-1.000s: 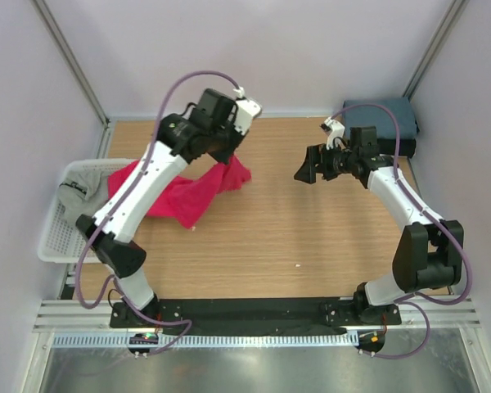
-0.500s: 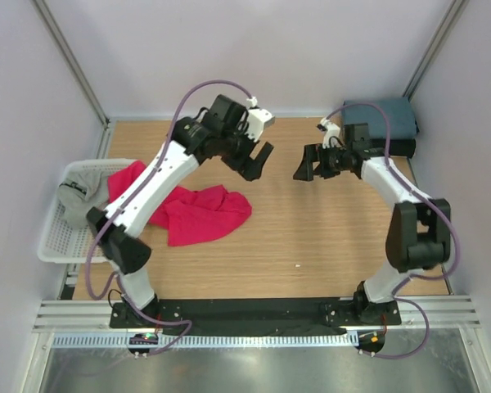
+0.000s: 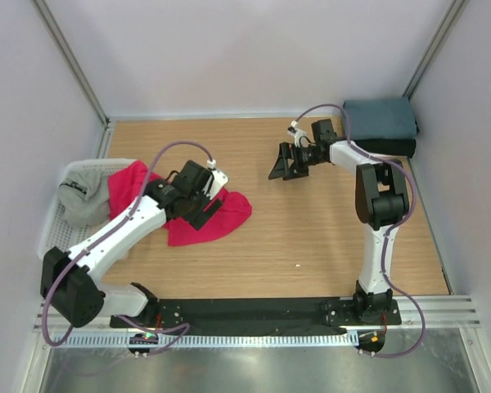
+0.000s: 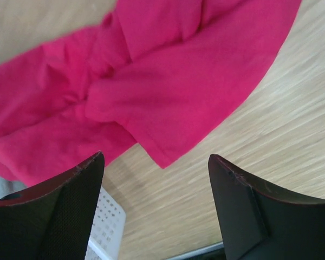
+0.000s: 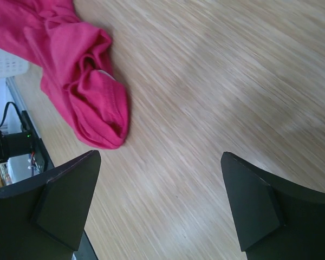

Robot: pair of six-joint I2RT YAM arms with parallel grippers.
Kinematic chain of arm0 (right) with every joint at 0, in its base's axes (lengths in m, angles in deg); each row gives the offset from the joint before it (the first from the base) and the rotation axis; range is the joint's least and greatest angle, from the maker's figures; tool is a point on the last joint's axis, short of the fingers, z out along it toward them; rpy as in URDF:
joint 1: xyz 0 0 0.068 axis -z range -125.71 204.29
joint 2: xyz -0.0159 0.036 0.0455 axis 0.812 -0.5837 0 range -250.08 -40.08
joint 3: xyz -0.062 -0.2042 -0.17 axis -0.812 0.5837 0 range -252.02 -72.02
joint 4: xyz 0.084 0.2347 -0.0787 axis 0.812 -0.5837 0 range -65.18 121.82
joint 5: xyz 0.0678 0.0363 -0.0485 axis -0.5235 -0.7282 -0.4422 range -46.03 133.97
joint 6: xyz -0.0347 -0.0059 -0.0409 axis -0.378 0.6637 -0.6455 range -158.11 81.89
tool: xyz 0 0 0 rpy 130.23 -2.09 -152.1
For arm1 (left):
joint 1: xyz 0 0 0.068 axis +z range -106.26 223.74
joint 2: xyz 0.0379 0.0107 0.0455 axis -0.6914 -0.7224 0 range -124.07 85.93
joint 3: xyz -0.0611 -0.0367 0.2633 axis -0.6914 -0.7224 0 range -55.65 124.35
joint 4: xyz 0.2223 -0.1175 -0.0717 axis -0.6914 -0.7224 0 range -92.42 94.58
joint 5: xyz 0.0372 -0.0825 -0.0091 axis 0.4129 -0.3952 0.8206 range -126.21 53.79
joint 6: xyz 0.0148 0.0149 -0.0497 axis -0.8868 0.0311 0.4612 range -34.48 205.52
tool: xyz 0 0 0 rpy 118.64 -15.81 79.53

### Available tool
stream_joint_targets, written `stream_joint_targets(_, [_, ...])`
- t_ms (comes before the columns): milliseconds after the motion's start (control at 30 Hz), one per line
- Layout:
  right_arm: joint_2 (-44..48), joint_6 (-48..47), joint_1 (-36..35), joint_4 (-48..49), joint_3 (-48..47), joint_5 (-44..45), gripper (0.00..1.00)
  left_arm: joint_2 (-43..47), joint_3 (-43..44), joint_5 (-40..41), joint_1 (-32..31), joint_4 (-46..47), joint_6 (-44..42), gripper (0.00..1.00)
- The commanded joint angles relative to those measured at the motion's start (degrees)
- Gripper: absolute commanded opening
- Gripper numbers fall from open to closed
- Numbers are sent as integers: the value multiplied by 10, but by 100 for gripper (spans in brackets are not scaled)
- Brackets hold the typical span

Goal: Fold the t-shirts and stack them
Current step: Move the tshirt to the center of the board

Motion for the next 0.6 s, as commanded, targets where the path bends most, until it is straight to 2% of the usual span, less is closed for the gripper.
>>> stream_joint_targets(0, [24,20,-6,15,-31,-44,100,-21,-46,43,-1,56,-28,80])
stream_joint_targets(133, [70,9,-7,15,-15,-56,100,-76,-89,75,0,101,-42,83])
stream_joint_targets(300, [110,-1,-5,17,10,-60,100,-137,-88,66,7,139,-51,86])
stream_joint_targets(400, [124,-6,-7,10,14,-67,100,-184,-73,43,22,141,-63,86])
stream_joint_targets(567, [144,-24,-7,-10,13,-68,100,-232,-38,-53,59,116,-60,84])
